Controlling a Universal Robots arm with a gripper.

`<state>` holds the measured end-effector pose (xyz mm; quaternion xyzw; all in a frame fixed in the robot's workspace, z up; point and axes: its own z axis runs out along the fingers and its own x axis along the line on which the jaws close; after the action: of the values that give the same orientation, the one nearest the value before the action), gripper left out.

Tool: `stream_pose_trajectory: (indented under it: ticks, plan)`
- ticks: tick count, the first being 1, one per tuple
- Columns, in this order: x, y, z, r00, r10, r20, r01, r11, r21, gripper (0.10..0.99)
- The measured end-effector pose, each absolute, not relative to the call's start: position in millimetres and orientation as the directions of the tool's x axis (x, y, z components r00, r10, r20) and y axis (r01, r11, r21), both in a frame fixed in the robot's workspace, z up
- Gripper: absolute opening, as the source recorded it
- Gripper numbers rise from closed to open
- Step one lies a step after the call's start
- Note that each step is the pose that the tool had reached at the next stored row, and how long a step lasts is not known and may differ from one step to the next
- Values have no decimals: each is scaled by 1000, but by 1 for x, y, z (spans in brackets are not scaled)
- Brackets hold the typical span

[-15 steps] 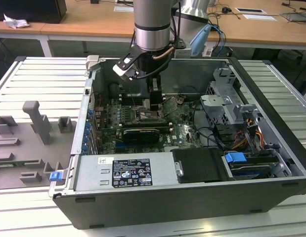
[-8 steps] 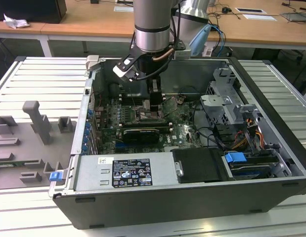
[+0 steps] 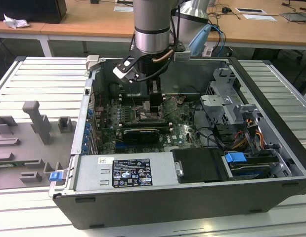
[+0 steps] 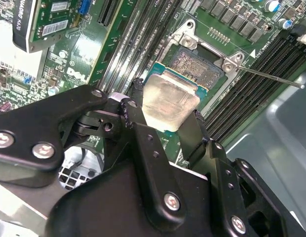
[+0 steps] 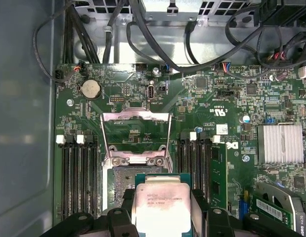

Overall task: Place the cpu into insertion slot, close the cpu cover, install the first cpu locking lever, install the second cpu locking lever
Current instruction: 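Place the cpu into insertion slot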

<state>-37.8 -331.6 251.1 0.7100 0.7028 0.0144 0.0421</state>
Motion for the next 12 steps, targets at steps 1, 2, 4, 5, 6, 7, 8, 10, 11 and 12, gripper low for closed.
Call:
stream_pose_trajectory:
  ticks: [1, 2, 4, 5, 6, 7, 8, 10, 11, 12]
  plan:
    - [-38, -332, 250, 12, 999, -39, 997, -9, 80, 529]
    - [-38, -332, 249, 12, 999, -39, 997, -9, 80, 529]
    - [-38, -331, 245, 12, 999, -39, 997, -9, 80, 529]
    - [-38, -330, 243, 12, 999, -39, 997, -9, 80, 529]
    - [-39, -329, 242, 11, 999, -39, 997, -8, 80, 529]
    - [-39, -327, 239, 10, 999, -39, 997, -7, 80, 529]
    - [-40, -326, 238, 9, 999, -39, 997, -6, 80, 529]
    - [-41, -322, 233, 6, 999, -39, 997, -3, 80, 529]
    - [-42, -321, 231, 5, 999, -39, 997, -2, 80, 529]
    - [-42, -320, 229, 5, 999, -39, 997, -2, 80, 529]
